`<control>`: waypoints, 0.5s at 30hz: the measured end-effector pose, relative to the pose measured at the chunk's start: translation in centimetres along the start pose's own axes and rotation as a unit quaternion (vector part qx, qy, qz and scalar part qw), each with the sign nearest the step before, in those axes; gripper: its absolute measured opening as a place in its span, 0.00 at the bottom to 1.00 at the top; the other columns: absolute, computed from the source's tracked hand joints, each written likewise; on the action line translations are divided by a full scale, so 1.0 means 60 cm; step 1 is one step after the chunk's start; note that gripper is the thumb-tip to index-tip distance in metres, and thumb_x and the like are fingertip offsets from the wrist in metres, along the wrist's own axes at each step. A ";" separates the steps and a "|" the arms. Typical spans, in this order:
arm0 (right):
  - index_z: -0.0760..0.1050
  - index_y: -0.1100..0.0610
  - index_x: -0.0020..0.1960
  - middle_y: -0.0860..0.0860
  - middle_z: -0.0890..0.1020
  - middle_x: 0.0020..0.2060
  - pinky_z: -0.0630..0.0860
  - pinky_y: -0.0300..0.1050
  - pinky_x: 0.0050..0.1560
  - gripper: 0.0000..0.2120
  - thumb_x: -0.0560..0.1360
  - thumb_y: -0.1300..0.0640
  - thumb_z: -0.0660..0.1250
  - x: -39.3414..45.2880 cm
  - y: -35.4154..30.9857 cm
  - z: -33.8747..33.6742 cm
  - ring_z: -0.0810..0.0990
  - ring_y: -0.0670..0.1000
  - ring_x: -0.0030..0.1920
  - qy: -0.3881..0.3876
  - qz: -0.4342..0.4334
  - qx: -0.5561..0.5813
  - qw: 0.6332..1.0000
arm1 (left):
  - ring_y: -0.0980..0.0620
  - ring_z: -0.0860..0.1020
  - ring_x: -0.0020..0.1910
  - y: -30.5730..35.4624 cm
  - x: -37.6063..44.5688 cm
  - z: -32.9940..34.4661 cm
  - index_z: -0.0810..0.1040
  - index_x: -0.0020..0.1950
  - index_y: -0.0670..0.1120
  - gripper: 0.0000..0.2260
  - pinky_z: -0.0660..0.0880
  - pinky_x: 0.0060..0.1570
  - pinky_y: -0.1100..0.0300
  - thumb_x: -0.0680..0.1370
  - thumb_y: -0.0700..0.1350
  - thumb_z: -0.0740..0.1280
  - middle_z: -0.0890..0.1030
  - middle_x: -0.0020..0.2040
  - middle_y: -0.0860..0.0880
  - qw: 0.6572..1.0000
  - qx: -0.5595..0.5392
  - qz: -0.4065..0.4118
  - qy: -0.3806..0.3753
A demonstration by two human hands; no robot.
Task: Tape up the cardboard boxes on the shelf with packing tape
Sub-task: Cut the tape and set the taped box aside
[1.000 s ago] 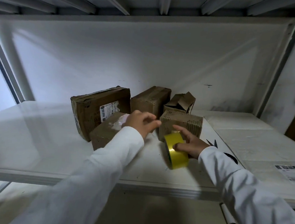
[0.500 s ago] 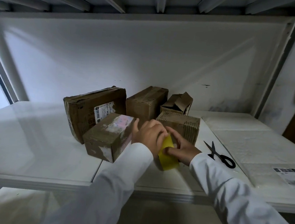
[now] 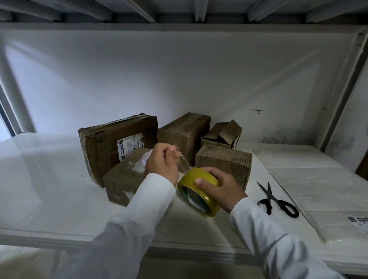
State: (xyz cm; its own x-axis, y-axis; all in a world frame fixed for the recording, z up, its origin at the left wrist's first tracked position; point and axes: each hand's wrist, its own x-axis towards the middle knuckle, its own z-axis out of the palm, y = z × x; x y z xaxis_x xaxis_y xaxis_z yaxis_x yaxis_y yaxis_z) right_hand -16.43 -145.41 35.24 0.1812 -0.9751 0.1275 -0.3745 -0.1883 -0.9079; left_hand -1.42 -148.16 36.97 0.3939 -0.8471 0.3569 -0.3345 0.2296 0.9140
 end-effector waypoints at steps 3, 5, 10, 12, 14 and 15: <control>0.76 0.46 0.54 0.50 0.76 0.53 0.73 0.44 0.52 0.09 0.74 0.47 0.67 0.013 0.001 -0.009 0.75 0.53 0.53 0.025 0.031 -0.044 0.998 | 0.52 0.80 0.43 0.002 0.003 -0.001 0.71 0.42 0.56 0.09 0.77 0.50 0.51 0.81 0.47 0.59 0.80 0.38 0.57 0.999 -0.028 0.017 0.027; 0.77 0.46 0.51 0.49 0.76 0.52 0.72 0.45 0.52 0.07 0.75 0.46 0.66 0.015 0.001 -0.013 0.74 0.51 0.50 0.044 0.040 -0.047 0.997 | 0.51 0.80 0.41 -0.003 0.003 -0.002 0.72 0.41 0.55 0.09 0.79 0.48 0.46 0.81 0.48 0.59 0.81 0.37 0.55 0.999 -0.041 0.014 0.027; 0.76 0.47 0.57 0.51 0.76 0.58 0.71 0.49 0.59 0.13 0.78 0.43 0.60 0.026 -0.002 -0.016 0.74 0.55 0.54 0.063 0.057 -0.133 0.988 | 0.50 0.80 0.40 -0.010 0.006 -0.003 0.74 0.43 0.55 0.08 0.80 0.48 0.43 0.81 0.48 0.60 0.81 0.38 0.53 0.996 -0.077 -0.043 0.029; 0.75 0.49 0.61 0.52 0.76 0.60 0.69 0.45 0.56 0.17 0.79 0.42 0.57 0.027 -0.008 -0.022 0.74 0.54 0.53 0.047 0.054 -0.183 0.981 | 0.48 0.81 0.41 -0.018 0.009 -0.006 0.75 0.42 0.55 0.08 0.80 0.48 0.43 0.80 0.48 0.61 0.81 0.38 0.52 0.996 -0.067 -0.058 0.017; 0.76 0.51 0.60 0.52 0.78 0.58 0.68 0.42 0.52 0.18 0.79 0.42 0.57 0.027 -0.019 -0.035 0.73 0.52 0.49 0.026 0.044 -0.257 0.965 | 0.47 0.80 0.44 -0.030 0.009 -0.012 0.76 0.42 0.55 0.08 0.79 0.50 0.45 0.80 0.49 0.62 0.81 0.40 0.51 0.999 -0.017 -0.042 -0.007; 0.77 0.51 0.59 0.52 0.78 0.57 0.68 0.42 0.50 0.19 0.79 0.41 0.57 0.027 -0.022 -0.043 0.73 0.52 0.48 0.017 0.042 -0.294 0.955 | 0.46 0.80 0.45 -0.034 0.008 -0.014 0.76 0.43 0.53 0.07 0.78 0.51 0.46 0.80 0.48 0.62 0.80 0.41 0.51 0.999 0.024 -0.021 -0.024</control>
State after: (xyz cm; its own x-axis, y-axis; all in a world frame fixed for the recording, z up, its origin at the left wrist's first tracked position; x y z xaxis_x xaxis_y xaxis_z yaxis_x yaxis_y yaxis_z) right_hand -17.99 -147.06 37.71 0.1022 -0.9911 0.0850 -0.8343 -0.1320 -0.5352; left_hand 0.18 -148.60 35.45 0.3666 -0.8780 0.3077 -0.3602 0.1710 0.9171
